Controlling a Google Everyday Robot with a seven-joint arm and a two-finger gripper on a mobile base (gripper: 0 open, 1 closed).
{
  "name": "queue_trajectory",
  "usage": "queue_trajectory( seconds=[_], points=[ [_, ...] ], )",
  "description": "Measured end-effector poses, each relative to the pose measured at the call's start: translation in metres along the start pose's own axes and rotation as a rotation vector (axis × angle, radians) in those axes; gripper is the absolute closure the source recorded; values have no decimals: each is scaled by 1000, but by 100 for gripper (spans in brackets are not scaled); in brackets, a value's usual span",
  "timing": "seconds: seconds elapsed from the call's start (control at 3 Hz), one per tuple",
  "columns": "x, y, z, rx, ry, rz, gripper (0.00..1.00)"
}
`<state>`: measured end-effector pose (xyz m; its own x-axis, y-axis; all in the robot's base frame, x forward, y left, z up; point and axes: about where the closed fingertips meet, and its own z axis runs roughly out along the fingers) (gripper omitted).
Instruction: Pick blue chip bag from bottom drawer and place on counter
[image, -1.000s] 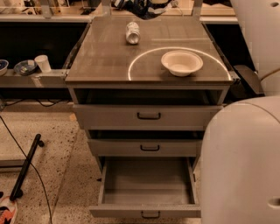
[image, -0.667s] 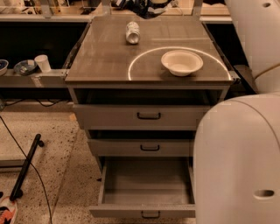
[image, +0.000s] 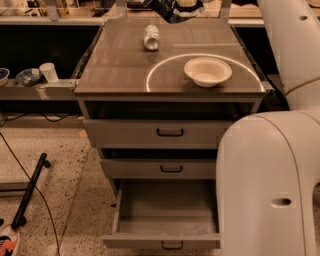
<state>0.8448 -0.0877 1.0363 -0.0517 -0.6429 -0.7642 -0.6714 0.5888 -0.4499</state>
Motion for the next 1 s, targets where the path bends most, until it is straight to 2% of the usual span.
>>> queue_trajectory(
  seconds=[0.33,0.67,1.0],
  points=[
    [28,-15,7,35,19,151,100],
    [45,-35,16,117,61,260,82],
    [49,-37,19,131,70,313,59]
  ],
)
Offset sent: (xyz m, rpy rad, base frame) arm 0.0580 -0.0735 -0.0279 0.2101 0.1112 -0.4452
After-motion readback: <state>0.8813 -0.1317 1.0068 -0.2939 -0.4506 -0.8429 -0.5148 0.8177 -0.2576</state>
